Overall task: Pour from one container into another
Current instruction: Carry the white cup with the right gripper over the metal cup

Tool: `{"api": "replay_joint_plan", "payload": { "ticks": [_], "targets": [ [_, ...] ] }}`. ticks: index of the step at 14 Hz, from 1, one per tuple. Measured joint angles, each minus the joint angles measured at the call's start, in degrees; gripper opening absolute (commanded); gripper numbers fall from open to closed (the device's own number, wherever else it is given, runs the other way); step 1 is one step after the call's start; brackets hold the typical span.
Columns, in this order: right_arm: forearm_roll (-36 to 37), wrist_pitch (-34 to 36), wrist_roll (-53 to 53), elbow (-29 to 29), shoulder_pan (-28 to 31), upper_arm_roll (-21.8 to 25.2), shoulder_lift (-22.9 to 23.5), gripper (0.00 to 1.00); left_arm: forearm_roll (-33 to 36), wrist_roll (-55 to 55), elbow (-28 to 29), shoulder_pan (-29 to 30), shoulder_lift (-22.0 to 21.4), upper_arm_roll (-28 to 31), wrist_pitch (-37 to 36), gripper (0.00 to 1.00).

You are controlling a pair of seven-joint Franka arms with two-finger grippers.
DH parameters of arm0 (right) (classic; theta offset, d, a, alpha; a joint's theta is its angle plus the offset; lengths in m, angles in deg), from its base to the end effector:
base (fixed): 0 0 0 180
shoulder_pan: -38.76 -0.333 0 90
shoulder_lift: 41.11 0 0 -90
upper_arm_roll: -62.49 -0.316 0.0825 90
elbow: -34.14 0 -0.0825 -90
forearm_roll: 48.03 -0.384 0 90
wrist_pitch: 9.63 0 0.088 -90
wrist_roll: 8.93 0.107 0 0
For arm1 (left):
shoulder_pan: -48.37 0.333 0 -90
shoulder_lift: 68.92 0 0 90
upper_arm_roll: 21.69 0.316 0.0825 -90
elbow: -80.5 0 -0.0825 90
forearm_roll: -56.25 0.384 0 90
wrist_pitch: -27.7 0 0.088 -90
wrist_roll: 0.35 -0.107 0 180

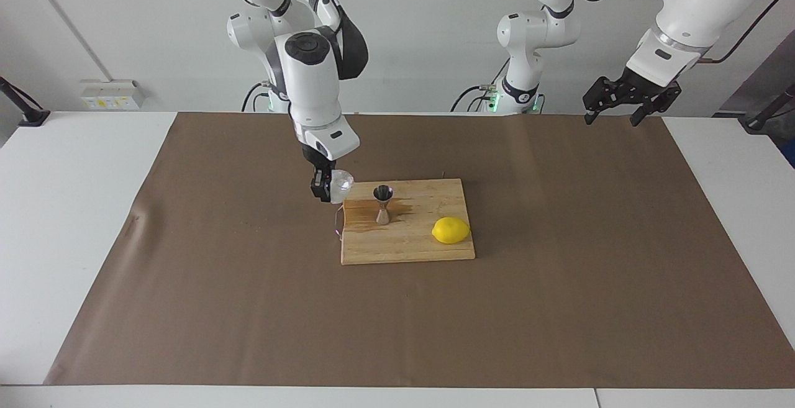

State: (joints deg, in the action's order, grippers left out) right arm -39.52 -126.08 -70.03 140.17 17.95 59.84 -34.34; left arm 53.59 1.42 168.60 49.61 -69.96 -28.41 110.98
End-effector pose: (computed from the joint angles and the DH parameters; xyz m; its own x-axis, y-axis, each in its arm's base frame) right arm 0.5541 0.2303 0.4637 0.0383 0.9956 -0.0859 0.9929 -0.0282 0.1155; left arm 0.5338 -0.0573 0.6400 0.9953 -0.0698 -0.0673 -0.0670 -0.9969 0.0422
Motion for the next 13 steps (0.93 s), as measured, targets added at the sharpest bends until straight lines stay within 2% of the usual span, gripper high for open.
{"api": "replay_joint_plan", "payload": {
  "ticks": [5,13],
  "targets": [
    [5.04,1.71,1.48,-2.85,-3.21,0.01,1.63,0.0,0.0,0.0,0.0,0.0,0.0,0.0,-0.02,1.0],
    [8.65,5.53,6.54,-8.52,-5.97,0.05,6.32,0.0,0.0,0.0,0.0,0.0,0.0,0.0,-0.04,1.0]
  ]
}}
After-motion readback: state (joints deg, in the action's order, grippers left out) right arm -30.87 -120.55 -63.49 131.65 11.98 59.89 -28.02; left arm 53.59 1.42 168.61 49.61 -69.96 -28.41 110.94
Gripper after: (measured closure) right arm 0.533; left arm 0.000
